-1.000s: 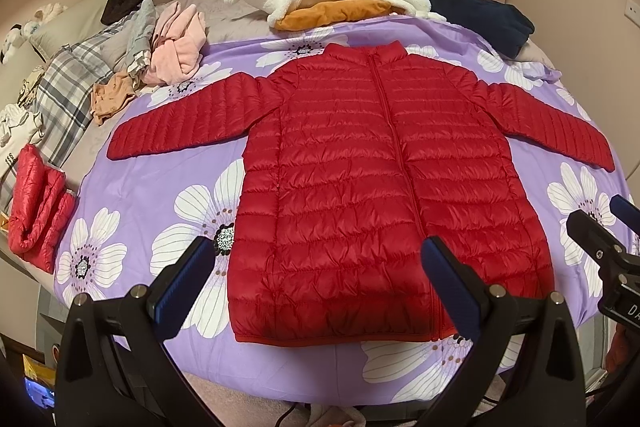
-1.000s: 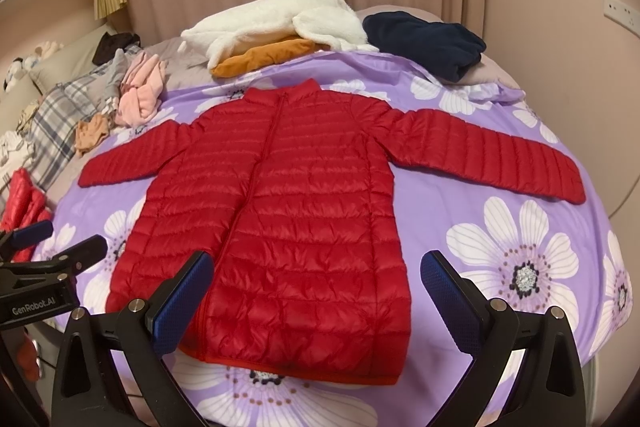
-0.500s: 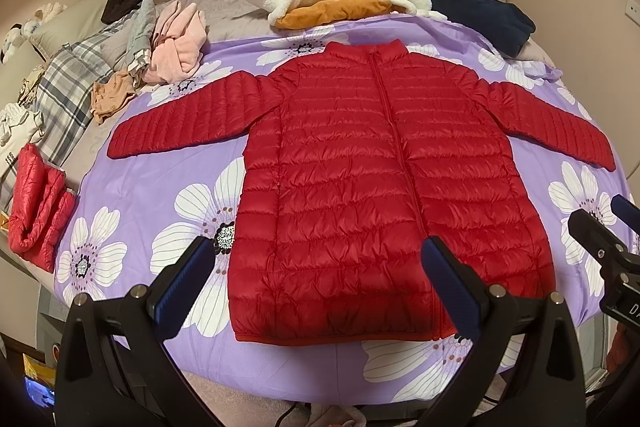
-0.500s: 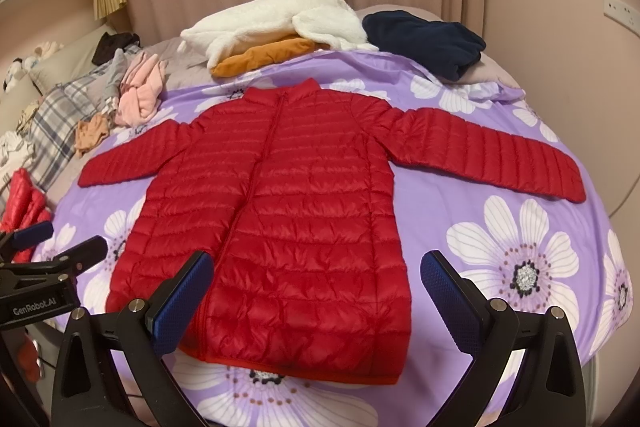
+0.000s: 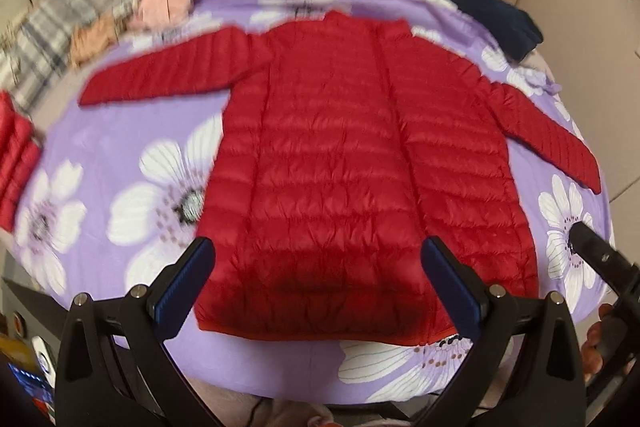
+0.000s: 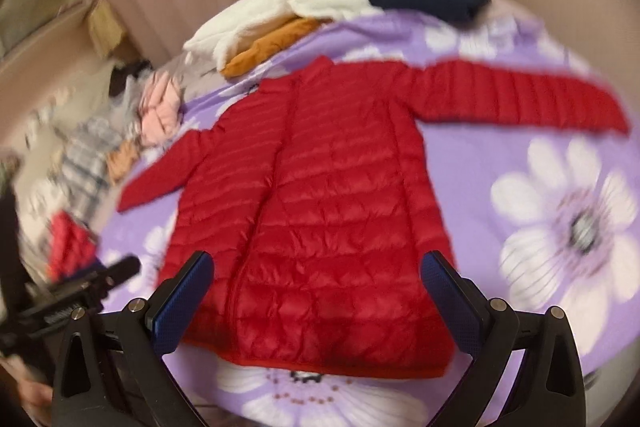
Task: Fold large clothes
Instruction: 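Grasp the red jacket's sleeve cuff with the right tool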
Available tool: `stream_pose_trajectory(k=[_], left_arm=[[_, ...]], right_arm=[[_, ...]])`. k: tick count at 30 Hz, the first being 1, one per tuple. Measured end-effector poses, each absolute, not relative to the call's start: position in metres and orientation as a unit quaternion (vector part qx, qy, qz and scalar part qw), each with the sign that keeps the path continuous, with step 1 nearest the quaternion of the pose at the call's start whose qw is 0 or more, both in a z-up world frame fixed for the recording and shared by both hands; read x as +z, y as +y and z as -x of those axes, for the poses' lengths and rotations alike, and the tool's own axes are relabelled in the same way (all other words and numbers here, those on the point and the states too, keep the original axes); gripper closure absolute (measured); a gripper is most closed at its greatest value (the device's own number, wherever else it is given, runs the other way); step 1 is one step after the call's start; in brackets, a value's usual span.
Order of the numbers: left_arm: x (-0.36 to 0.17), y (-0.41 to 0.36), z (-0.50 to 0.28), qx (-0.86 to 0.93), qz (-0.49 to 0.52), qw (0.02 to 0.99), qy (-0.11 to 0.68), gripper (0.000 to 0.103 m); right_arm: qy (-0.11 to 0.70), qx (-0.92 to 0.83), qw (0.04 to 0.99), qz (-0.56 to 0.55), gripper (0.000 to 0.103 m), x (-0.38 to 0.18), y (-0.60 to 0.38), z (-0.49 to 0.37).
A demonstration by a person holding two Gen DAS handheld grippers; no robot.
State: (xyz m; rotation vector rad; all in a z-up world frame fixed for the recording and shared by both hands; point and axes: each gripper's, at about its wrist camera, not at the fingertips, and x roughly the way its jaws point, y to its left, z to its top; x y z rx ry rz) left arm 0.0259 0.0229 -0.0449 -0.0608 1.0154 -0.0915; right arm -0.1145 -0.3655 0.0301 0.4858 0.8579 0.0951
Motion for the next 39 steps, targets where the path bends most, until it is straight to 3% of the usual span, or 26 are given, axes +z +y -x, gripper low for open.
stream_pose_trajectory(k=[10,27,30,33,38,39], left_arm=[[-0.077,0.037,-0.051,-0.069,0.134,0.832,0.534,0.000],[-0.073,0.007,-0.103,-0.115,0.143,0.835,0.518,0.000],[-0.075,-0.001,-0.112,-0.117,0.138,0.835,0.520,0.000],[-0.075,-0.005,-0.116,-0.114,0.129,0.838,0.517,0.000],[-0.077,-0.001,-0.121,-0.110,0.137,0.839,0.514,0.000],[-0.077,0.000,-0.122,-0.108,0.139,0.839,0.514,0.000]], right_arm=[[0.375,-0.047,0.836,-0.399,0.001,-0.030,-0.480,0.119],[0.226,-0.163,0.812,-0.513,0.001,-0.063,-0.625,0.086],[0.195,-0.172,0.807,-0.530,0.010,-0.068,-0.640,0.083],[0.178,-0.184,0.800,-0.542,0.026,-0.073,-0.651,0.083],[0.190,-0.216,0.773,-0.565,0.079,-0.088,-0.667,0.087],[0.192,-0.216,0.772,-0.566,0.081,-0.088,-0.668,0.089]])
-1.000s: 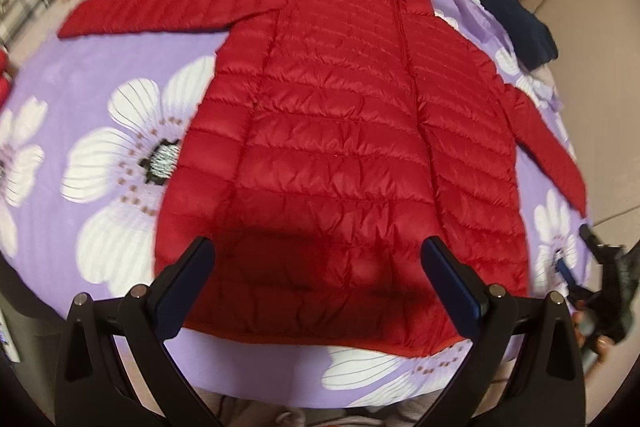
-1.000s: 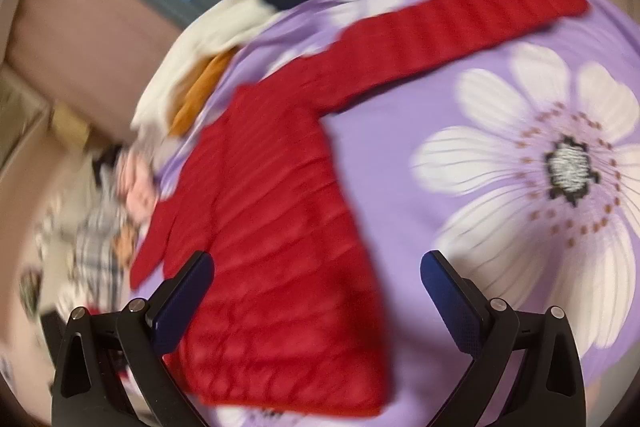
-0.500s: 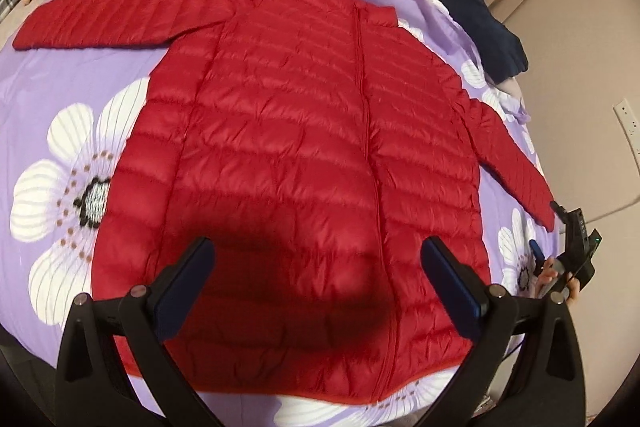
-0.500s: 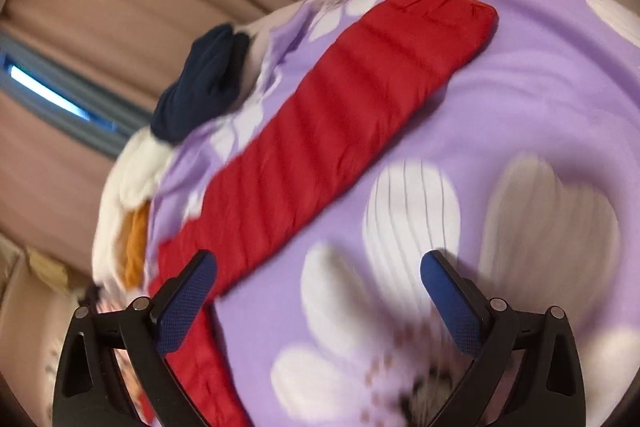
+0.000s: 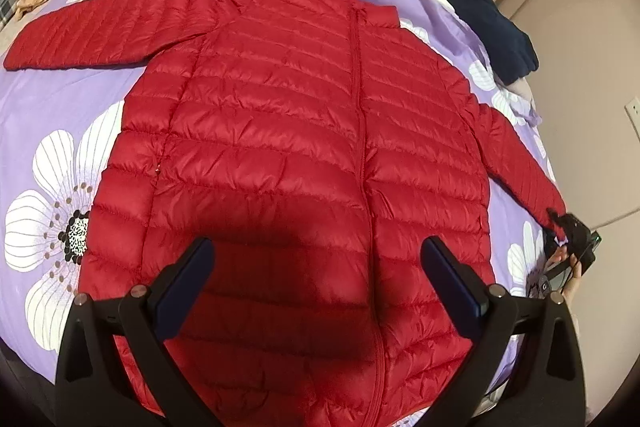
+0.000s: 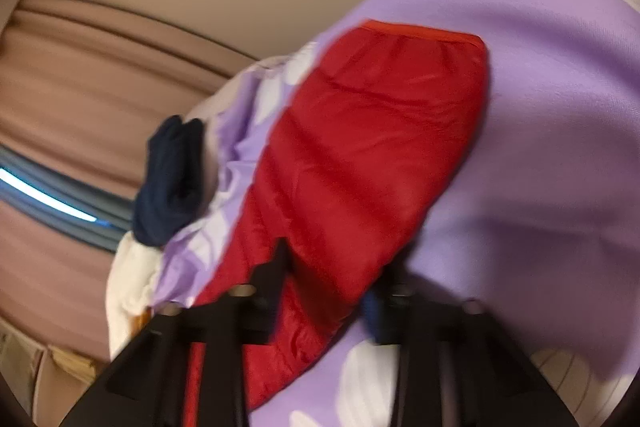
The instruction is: Fold large clothes
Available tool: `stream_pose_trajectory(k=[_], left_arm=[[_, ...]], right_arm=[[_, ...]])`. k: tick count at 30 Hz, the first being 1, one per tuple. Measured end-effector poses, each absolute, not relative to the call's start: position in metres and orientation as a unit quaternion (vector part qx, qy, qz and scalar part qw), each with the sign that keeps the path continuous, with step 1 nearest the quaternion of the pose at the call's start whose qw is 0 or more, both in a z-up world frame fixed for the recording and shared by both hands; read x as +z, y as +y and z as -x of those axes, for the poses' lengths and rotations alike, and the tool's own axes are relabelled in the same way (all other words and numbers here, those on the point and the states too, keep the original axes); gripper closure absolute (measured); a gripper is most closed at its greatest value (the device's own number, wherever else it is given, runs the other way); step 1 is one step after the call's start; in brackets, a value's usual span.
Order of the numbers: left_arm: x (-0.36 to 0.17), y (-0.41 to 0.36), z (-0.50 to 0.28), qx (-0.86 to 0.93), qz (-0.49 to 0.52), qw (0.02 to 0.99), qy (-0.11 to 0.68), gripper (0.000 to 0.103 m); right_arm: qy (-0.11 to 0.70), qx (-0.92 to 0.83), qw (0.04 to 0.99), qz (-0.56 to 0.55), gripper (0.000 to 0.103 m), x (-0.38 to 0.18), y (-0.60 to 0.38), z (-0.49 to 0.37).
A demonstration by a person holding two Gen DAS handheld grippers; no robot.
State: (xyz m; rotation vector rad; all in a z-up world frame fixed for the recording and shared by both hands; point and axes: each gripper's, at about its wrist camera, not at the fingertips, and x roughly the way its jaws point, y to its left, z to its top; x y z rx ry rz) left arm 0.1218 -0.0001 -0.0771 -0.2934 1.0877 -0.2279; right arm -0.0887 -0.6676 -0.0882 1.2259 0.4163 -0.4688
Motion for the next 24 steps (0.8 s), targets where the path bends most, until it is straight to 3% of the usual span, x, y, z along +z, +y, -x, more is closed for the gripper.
stream_pose_trajectory(k=[4,15,24], left_arm=[[-0.078,0.011,-0.123,-0.088,0.147,0.842,0.512,0.000],[-0.069,0.058,-0.135,-0.060,0.204,0.843,0.494,0.000],[-0.065,0.097,-0.165,-0.112,0.290,0.827,0.469,0.000]], right_arm=[[0.226,-0.235,0.799,-0.505,0.092,-0.066,-0.657,0.082],[0.235,-0.113,0.950,-0.173,0.093,0.085,-0.506,0.010],[0.277,0.019,0.960,0.017,0.093,0.061,-0.337,-0.072]])
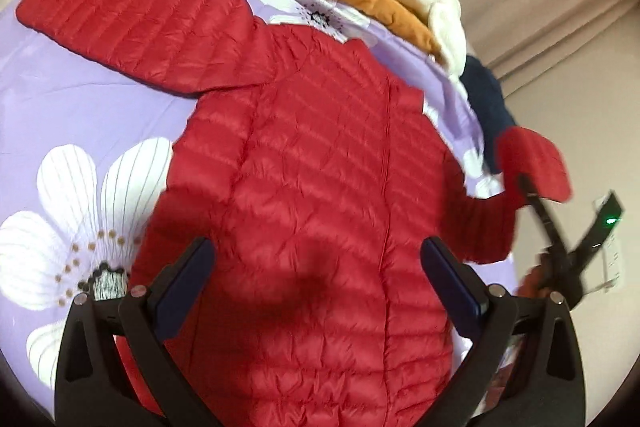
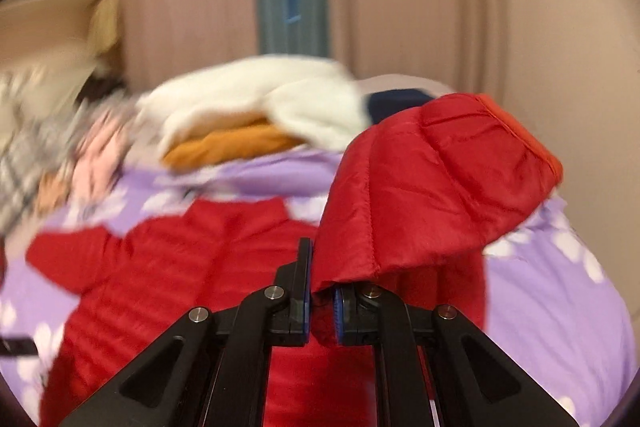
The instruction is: Fold large clothes
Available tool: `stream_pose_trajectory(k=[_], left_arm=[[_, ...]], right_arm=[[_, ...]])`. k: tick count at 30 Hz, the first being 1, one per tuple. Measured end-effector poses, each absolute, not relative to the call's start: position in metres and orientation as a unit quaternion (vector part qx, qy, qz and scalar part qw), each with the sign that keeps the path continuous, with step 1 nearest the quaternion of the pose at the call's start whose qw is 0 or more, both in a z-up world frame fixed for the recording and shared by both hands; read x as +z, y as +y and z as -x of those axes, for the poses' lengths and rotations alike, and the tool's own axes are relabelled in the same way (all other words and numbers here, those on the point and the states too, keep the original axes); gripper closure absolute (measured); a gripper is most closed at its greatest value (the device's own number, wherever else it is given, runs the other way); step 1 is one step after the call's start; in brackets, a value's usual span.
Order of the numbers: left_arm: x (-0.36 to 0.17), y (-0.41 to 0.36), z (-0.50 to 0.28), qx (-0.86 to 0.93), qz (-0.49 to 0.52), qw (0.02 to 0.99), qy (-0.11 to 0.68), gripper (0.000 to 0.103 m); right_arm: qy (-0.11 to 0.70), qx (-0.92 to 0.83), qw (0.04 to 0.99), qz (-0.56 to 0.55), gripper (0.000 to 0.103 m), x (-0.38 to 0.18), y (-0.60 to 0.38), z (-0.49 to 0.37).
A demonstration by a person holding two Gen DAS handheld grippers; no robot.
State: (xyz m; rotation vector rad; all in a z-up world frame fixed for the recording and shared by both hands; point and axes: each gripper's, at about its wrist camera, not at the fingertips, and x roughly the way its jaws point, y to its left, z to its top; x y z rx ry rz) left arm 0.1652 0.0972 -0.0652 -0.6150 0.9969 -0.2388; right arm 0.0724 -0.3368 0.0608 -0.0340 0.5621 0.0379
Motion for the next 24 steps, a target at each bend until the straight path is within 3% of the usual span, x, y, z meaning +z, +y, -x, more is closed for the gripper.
stream_pose_trajectory(k=[7,15,17,18,24], left_arm=[[-0.079,0.119,-0.187,-0.119,0.325,0.810,0.473,0.000],[-0.102,0.120,-0.223,-0.155,0.400,0.758,0.491,0.000],[-0.102,0.112,-0.232,-0.177,0.414,0.747,0.489,0.000],[-0.101,0.108,-0.237,-0.189,0.420,0.742,0.488,0.000],[-0.106,0.085,-0.268,-0.238,0.465,0.706,0.478,0.001]], right_arm=[[0.317,0.080,0.934,0.145,0.092,0.009,-0.232,-0.091],[0.366,0.150,0.902,0.174,0.092,-0.034,-0.182,-0.096],[0.367,0.160,0.901,0.169,0.073,-0.032,-0.183,-0.094],[0.367,0.170,0.901,0.155,0.068,-0.026,-0.190,-0.090],[0.337,0.187,0.920,0.069,0.060,0.005,-0.244,-0.057]])
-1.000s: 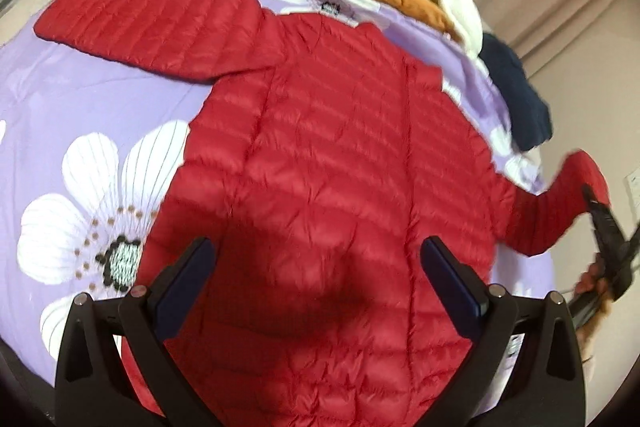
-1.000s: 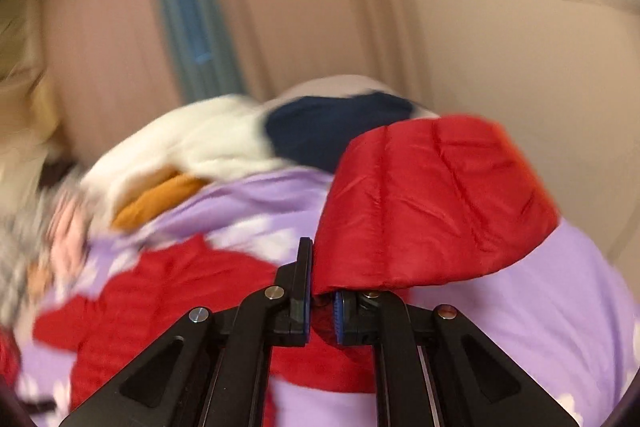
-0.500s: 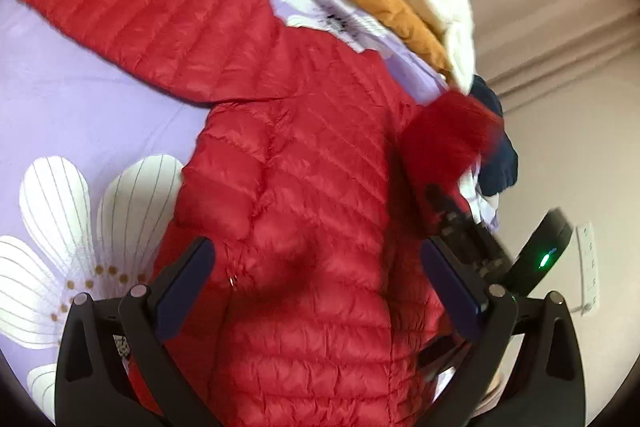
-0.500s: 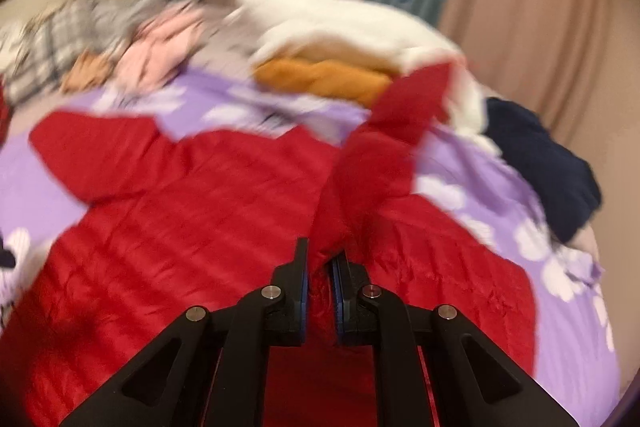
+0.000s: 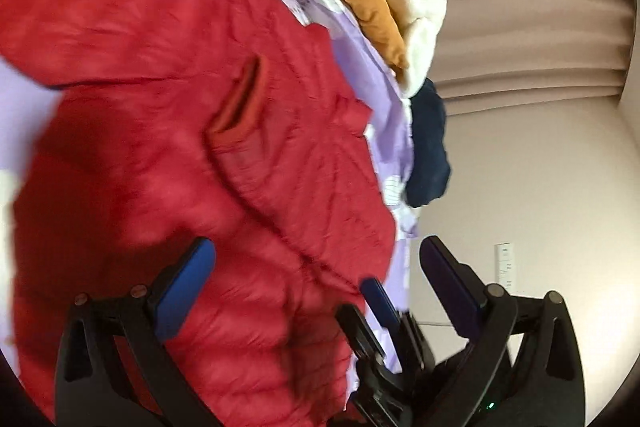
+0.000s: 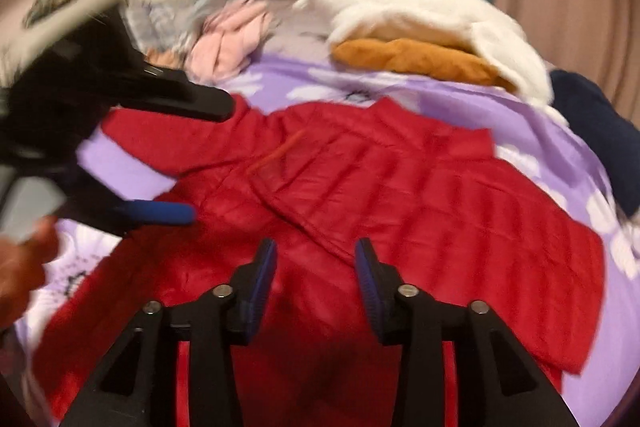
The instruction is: Fold large clothes
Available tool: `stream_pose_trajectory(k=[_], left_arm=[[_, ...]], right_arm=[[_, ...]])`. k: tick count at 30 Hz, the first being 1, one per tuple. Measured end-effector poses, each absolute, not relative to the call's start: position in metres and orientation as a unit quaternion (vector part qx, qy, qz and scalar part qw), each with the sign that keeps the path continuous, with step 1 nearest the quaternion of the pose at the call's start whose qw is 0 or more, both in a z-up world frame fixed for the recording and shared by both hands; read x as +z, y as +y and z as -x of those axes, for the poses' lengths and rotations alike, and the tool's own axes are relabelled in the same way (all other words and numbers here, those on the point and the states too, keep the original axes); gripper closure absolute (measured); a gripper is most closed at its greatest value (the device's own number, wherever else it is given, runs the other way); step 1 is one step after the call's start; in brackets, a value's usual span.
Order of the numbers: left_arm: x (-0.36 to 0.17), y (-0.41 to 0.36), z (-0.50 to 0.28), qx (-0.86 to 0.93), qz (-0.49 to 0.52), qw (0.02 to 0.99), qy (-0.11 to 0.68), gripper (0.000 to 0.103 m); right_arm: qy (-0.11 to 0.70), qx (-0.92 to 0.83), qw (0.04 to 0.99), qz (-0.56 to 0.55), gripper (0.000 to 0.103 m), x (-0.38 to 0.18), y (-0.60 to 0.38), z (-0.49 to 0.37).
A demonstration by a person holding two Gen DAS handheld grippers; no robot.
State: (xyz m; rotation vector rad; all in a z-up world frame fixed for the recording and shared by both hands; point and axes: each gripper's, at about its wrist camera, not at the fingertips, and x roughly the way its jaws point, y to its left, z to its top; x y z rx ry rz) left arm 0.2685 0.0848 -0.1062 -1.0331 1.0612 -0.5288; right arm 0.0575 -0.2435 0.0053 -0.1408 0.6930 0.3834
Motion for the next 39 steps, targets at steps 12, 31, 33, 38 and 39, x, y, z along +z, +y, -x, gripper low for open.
stream_pose_trajectory(k=[12,31,33,38,39], left_arm=[[-0.135,0.071,-0.302,-0.134,0.422,0.748,0.494,0.092],[-0.111,0.178,-0.228,-0.072,0.393,0.793,0.459,0.023],[-0.109,0.211,-0.217,-0.038,0.409,0.797,0.443,0.023],[-0.130,0.298,-0.198,0.022,0.507,0.766,0.394,0.023],[-0.136,0.312,-0.194,0.030,0.529,0.757,0.381,0.023]], right_arm=[[0.340,0.089,0.936,-0.009,0.060,0.004,-0.321,-0.072],[0.427,0.030,0.901,-0.068,0.060,-0.044,-0.350,-0.094],[0.409,0.044,0.909,-0.068,0.059,-0.034,-0.350,-0.079],[0.387,0.060,0.918,-0.070,0.059,-0.022,-0.345,-0.043],[0.385,0.063,0.918,-0.070,0.059,-0.021,-0.344,-0.042]])
